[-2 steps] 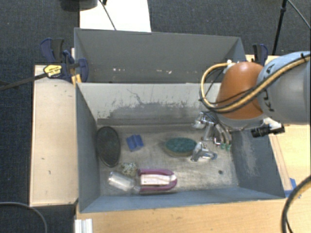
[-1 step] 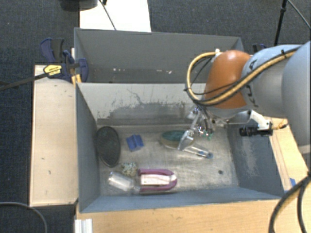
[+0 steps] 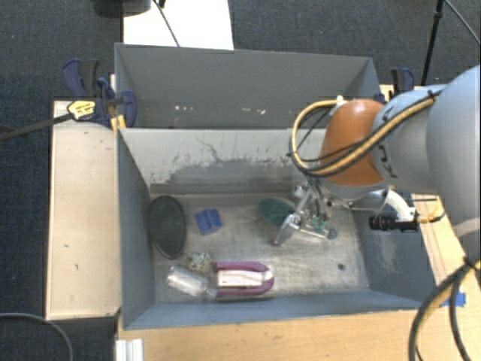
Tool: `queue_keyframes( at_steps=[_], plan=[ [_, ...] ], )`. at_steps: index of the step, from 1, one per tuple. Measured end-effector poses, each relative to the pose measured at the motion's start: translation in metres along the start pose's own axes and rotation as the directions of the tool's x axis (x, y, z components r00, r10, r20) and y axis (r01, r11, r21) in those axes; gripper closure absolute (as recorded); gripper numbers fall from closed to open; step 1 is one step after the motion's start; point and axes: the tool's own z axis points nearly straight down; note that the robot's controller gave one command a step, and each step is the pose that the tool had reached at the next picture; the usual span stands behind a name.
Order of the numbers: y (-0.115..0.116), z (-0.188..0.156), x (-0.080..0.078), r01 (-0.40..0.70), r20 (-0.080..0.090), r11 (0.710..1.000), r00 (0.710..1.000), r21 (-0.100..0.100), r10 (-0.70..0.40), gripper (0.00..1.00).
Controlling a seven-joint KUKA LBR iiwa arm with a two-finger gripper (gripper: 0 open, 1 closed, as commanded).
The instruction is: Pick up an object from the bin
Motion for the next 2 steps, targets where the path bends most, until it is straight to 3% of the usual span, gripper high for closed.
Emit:
queue_keyframes(
  at_steps=[1, 2],
  plan=[
    [0.0011, -0.0015, -0.0009, 0.005, -0.001, 1.0, 1.0, 0.002, -0.005, 0.0],
    [0.0012, -0.004, -0.0038, 0.004, 0.007, 1.0, 1.0, 0.0, -0.004, 1.0]
  ],
)
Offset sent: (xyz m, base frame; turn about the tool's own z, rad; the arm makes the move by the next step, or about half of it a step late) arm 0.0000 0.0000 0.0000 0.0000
